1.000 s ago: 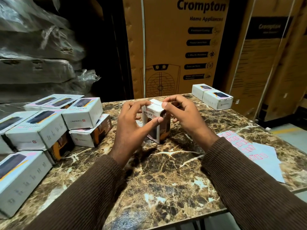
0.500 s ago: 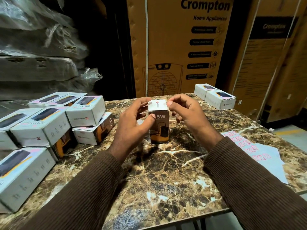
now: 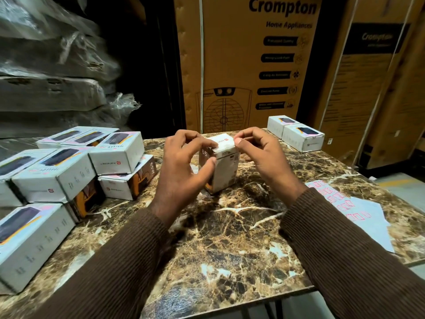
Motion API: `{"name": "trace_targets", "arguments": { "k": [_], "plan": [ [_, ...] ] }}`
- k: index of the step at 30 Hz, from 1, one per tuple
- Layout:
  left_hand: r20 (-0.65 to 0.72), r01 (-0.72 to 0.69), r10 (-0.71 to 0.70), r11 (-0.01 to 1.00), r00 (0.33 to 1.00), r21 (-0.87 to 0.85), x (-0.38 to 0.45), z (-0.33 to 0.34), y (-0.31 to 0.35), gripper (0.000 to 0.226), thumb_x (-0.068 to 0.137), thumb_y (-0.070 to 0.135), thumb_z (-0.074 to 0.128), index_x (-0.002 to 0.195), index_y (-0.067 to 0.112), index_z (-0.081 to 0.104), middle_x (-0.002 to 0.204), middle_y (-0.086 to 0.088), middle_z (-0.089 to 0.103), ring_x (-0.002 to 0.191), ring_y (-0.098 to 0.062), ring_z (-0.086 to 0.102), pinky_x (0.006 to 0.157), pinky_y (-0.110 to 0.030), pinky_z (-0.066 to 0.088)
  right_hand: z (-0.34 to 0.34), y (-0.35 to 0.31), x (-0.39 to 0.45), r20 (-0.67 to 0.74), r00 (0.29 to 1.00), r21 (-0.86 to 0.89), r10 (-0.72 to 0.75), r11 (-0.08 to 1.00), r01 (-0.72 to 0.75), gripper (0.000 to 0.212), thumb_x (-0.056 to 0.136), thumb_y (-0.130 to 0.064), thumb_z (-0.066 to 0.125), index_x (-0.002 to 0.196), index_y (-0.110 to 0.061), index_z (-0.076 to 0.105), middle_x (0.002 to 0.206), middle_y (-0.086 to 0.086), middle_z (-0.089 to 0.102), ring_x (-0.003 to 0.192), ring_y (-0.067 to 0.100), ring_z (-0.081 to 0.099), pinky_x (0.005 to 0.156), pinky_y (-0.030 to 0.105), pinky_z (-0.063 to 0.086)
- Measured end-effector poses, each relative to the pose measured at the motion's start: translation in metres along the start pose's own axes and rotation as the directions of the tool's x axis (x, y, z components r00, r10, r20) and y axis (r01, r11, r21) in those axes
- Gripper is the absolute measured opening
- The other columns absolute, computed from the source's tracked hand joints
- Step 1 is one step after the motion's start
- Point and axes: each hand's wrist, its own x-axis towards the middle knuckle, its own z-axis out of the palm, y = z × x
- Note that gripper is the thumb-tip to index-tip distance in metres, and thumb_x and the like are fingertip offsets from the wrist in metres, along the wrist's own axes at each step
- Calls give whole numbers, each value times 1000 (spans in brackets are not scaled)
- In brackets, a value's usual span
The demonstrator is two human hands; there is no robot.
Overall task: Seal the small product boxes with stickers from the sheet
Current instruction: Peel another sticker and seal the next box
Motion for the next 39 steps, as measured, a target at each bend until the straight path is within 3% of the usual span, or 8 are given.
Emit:
{"name": "trace_targets", "arguments": {
  "k": [7,13,17,21,26,34,39],
  "plan": [
    [8,64,-64,996,998,-69,1,-1,-12,27,95,20,74,122,23,73,119,11,60,117,-12,52,94,-33,45,-1,1,-1,16,997,-99,-70,993,71,8,99,-21,70,107,-18,73,106,-5,73,100,11,68,78,30,62],
    [-1,71,-71,996,997,-61,2,1,-11,26,96,22,73,122,23,72,119,11,59,117,-11,53,95,-37,48,-2,1,-2,13,998,-77,-62,995,63,8,101,-22,69,106,-17,73,106,-6,72,98,6,68,73,23,57],
    [-6,79,-80,994,997,-77,1,0,-13,27,96,20,73,122,21,72,121,8,63,118,-13,56,97,-42,51,-1,2,-2,62,995,-108,-73,991,79,16,95,-31,77,107,-23,72,107,-6,72,103,15,69,79,36,63],
    [0,129,-129,985,992,-115,2,-2,-16,28,96,23,71,124,22,72,123,7,63,120,-13,57,100,-48,53,1,1,-3,125,989,-67,-76,994,85,14,98,-14,71,111,-17,74,110,0,73,105,20,69,76,33,62],
    [0,148,-149,982,989,-114,1,-3,-13,28,95,22,72,124,23,72,122,6,62,119,-14,57,99,-49,53,1,2,-3,138,984,-167,-116,976,138,19,96,-11,71,112,-21,73,109,-7,71,103,8,66,84,31,62],
    [8,122,-122,988,992,-95,0,-1,-7,28,95,21,73,123,21,71,121,3,58,114,-14,55,94,-35,52,-1,1,-5,101,988,-163,-113,978,129,17,96,-10,69,111,-17,73,107,-3,70,97,7,65,72,26,59],
    [-8,112,-113,990,994,-91,-2,-1,-4,27,96,17,72,123,17,70,121,-1,56,115,-18,56,91,-40,55,2,-4,-7,84,993,-141,-84,986,95,18,96,-11,69,113,-18,73,105,-7,71,97,4,66,75,25,57]
  ]
}}
